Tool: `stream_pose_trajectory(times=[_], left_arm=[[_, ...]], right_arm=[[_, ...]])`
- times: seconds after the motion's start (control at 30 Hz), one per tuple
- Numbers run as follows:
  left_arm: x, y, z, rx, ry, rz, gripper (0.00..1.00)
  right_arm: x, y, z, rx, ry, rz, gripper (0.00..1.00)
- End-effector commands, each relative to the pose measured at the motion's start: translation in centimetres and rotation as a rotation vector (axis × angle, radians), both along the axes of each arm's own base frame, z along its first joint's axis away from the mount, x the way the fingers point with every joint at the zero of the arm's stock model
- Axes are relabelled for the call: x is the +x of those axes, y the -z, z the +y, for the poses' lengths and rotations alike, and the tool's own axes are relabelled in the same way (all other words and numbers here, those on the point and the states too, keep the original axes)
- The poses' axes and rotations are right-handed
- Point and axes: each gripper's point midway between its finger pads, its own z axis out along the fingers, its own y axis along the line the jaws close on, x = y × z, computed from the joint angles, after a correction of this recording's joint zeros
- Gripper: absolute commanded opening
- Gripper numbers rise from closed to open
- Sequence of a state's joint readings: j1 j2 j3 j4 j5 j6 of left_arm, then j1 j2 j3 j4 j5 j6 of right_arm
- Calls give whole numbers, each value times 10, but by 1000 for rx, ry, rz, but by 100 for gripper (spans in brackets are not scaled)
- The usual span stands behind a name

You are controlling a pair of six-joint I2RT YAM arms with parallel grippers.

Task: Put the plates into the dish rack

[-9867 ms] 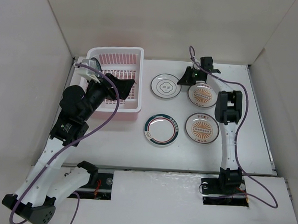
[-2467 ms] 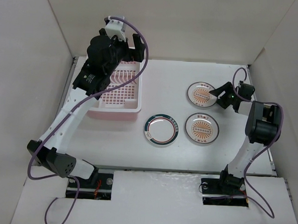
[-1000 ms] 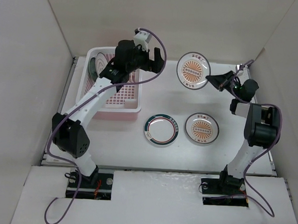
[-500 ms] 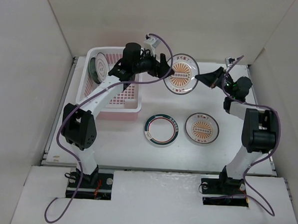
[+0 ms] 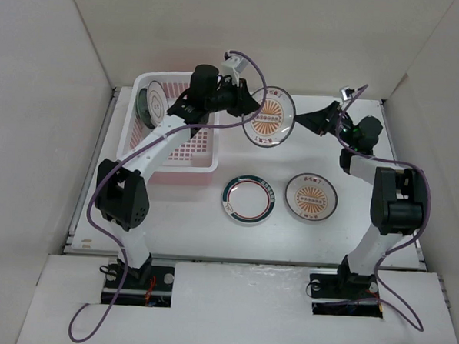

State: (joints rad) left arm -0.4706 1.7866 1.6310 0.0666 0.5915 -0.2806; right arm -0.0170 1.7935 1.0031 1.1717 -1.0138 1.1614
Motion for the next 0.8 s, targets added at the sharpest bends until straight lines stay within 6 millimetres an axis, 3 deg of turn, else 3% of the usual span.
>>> stream_pose_trajectory(times=[0.0, 0.07, 0.1, 0.13, 0.17, 0.2, 0.27, 0.33, 0.37, 0.47, 0.5, 0.57, 0.6, 0.63, 0.77], left_arm=[[14, -58, 22, 47, -135, -183, 0], [36, -81, 64, 167, -373, -287, 0], [32, -85, 68, 188, -369, -312, 0], [41, -102, 102, 244, -498, -374, 0], [45, -102, 111, 258, -549, -372, 0], [45, -114, 136, 294, -617, -416, 0], [49, -114, 172, 356, -746, -436, 0], [44, -133, 207, 368, -865, -501, 0], [45, -119, 220, 398, -906, -491, 0], [45, -123, 261, 415, -1052, -527, 0], [47, -103, 271, 477, -1078, -511, 0], [51, -99, 279, 479, -1115, -550, 0], [56, -80, 286, 512, -1119, -533, 0], [60, -76, 290, 509, -1131, -536, 0], [86, -39, 296, 535, -1098, -480, 0]], right_arm=[[-4, -27, 4, -34, 11, -107, 100], [4, -17, 1, -96, 61, -80, 100], [8, -5, -1, -95, 73, 6, 100], [13, -11, -1, -154, 131, -58, 100], [16, -7, -5, -185, 168, -43, 100], [18, -11, 0, -212, 184, -50, 100], [16, -3, 2, -302, 217, -29, 100], [17, 2, 10, -377, 255, -13, 100], [17, 0, 13, -393, 267, -13, 100], [8, 1, 28, -408, 263, 11, 100], [3, -4, 32, -408, 264, 6, 100], [-9, -11, 51, -427, 259, -14, 100], [-16, -18, 55, -447, 271, -48, 100], [-19, -19, 63, -469, 294, -56, 100], [-26, -23, 66, -491, 299, -64, 100]])
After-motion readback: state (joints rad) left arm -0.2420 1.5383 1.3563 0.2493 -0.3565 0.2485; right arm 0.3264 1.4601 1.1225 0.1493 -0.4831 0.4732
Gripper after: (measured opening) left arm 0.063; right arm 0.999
